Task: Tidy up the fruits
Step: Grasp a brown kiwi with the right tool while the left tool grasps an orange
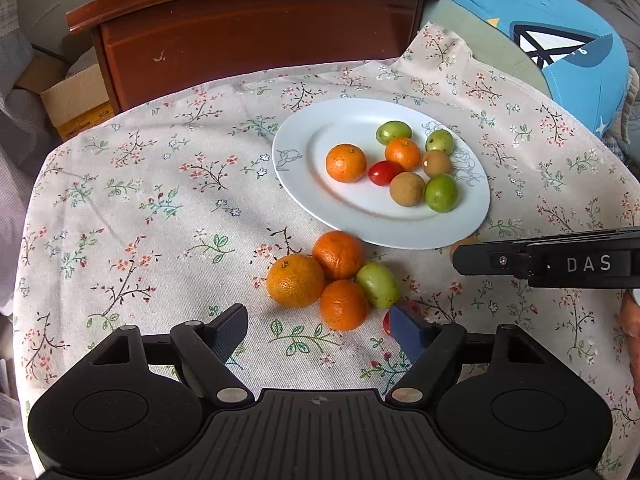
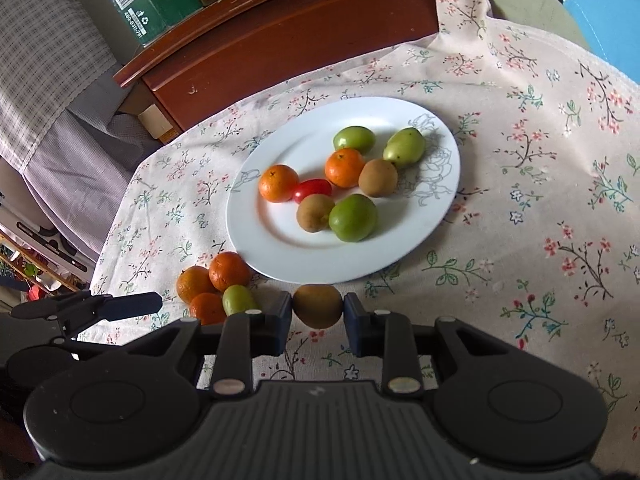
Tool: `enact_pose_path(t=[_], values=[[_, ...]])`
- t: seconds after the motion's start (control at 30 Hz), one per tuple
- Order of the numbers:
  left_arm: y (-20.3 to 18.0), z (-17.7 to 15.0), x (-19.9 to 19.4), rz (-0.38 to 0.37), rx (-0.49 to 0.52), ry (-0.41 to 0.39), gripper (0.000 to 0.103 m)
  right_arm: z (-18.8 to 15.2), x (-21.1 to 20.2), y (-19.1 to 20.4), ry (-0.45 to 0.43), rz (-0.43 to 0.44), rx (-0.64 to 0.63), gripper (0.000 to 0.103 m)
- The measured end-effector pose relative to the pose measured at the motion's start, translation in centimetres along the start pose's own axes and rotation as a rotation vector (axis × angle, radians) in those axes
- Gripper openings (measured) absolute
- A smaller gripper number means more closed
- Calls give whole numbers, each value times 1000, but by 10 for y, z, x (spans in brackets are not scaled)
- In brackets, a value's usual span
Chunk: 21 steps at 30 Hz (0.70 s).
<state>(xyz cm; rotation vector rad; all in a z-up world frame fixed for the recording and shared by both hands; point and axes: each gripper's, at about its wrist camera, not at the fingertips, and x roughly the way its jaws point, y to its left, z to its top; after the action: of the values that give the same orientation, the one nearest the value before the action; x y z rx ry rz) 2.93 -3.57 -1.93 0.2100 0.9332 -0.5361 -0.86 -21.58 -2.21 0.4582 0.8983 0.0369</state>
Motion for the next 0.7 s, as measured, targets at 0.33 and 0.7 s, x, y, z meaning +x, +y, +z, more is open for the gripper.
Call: enact_pose_path(t=[0.33, 0.7], values=[[-5, 0, 6, -11, -10, 6, 44, 0, 0, -1, -4, -8, 9, 28], [-4, -4, 4, -52, -79, 17, 27, 0, 4, -1, 9, -13, 12, 28]])
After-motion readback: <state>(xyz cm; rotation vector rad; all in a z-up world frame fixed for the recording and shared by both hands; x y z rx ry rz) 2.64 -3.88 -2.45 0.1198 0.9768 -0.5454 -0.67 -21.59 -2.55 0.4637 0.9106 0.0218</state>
